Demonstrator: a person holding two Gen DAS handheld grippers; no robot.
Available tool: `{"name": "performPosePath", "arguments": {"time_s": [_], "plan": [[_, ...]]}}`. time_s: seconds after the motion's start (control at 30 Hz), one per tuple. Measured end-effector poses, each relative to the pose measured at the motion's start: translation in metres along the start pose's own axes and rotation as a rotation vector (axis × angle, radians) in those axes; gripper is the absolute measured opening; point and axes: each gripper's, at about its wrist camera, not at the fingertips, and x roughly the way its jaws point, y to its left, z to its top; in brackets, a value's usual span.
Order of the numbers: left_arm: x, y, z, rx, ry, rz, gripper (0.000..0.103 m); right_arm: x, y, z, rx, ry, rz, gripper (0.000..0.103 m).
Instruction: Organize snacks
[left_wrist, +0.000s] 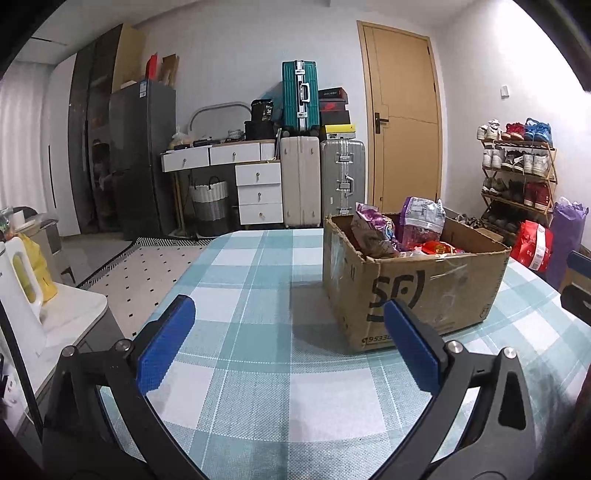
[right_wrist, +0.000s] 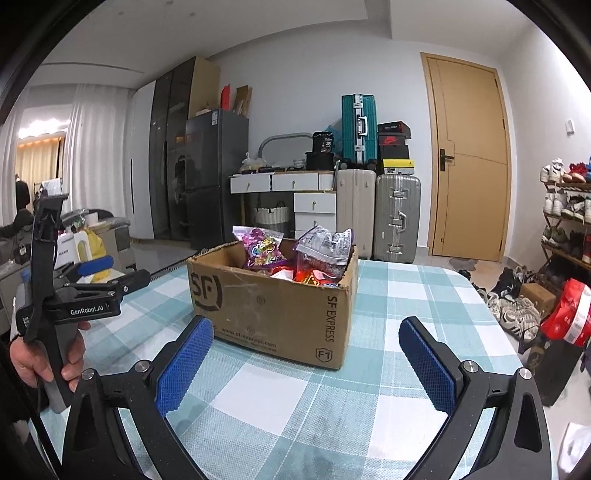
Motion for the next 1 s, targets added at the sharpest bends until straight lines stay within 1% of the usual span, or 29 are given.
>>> {"name": "performPosePath", "arguments": {"time_s": [0.4, 1.0], "plan": [[-0.0062, 0.0032, 0.0001, -0.009, -0.017, -0.007, 0.102, -0.0018, -0.0019, -0.0015, 0.006, -0.001, -0.005, 0.103], [-0.0083, 0.0009, -0.0004, -0.007, -0.022, -0.004, 0.102, -0.0017, -0.0018, -0.0015, 0.005, -0.002, -0.006, 0.103]]}}
